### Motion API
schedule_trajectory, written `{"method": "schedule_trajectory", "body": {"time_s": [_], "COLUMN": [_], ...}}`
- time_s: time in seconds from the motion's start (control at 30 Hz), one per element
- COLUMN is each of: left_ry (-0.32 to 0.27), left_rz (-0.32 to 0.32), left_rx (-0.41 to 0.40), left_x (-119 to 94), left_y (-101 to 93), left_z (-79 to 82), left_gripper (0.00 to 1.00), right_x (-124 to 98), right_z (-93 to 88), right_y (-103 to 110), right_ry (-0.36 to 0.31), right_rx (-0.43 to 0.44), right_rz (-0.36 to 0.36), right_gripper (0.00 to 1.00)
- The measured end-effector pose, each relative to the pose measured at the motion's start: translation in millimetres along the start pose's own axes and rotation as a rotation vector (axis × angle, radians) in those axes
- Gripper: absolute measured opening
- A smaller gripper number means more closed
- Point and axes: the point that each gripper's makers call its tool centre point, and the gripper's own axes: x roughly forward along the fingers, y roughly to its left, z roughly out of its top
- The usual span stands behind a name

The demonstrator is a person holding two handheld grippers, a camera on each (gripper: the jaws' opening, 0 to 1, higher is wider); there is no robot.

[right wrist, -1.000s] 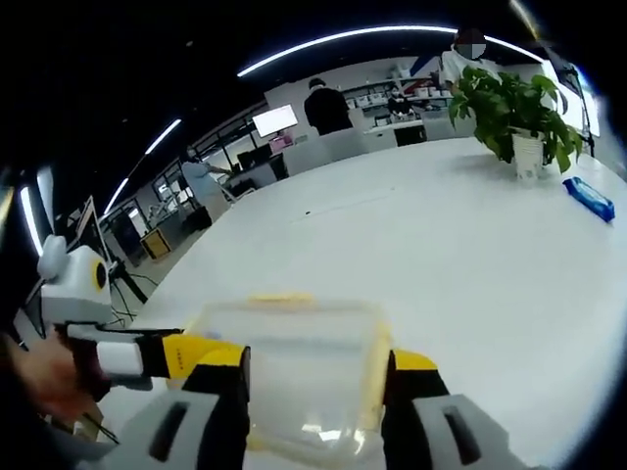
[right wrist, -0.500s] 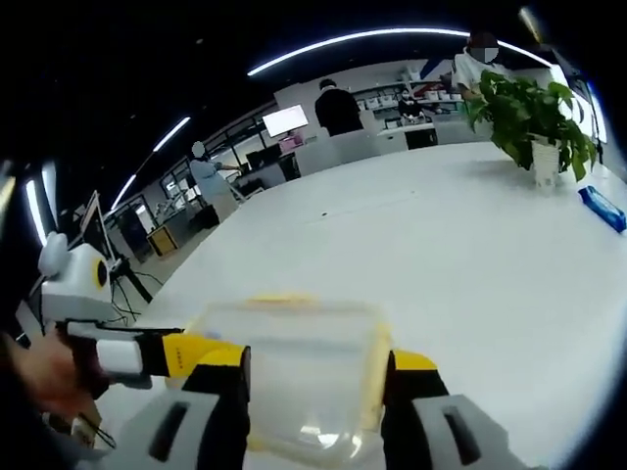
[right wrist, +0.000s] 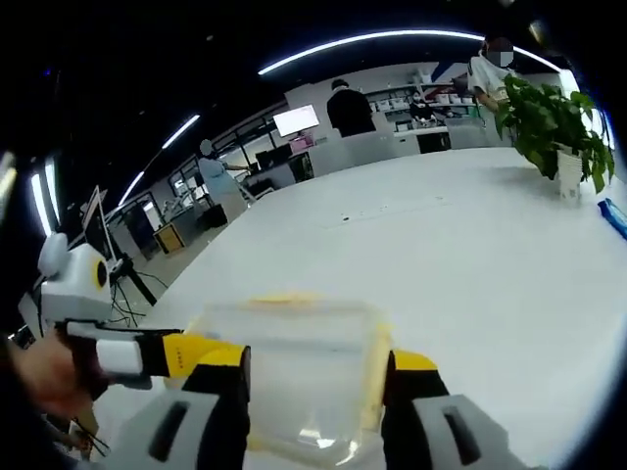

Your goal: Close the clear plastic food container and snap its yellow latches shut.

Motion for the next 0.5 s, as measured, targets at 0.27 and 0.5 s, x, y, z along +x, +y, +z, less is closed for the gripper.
{"method": "schedule_trajectory", "body": {"time_s": [0.27,0.5], "left_ry": [-0.003,-0.017], "left_rz": [0.016,0.027], "left_rx": [-0.006,-0.008], "left_x": [2,4], "left_y": [25.6,43.7], "left_z": [17.6,30.2], "left_gripper": [0.56,0.57], "right_x": [26,46], "right_z": [10.2,18.3], "right_y": [14,24], "right_ry": [-0.007,-0.009], "right_rx": [-0.014,-0.019], "right_rz": [0.019,0.032], "right_gripper": [0.53,0.53]}}
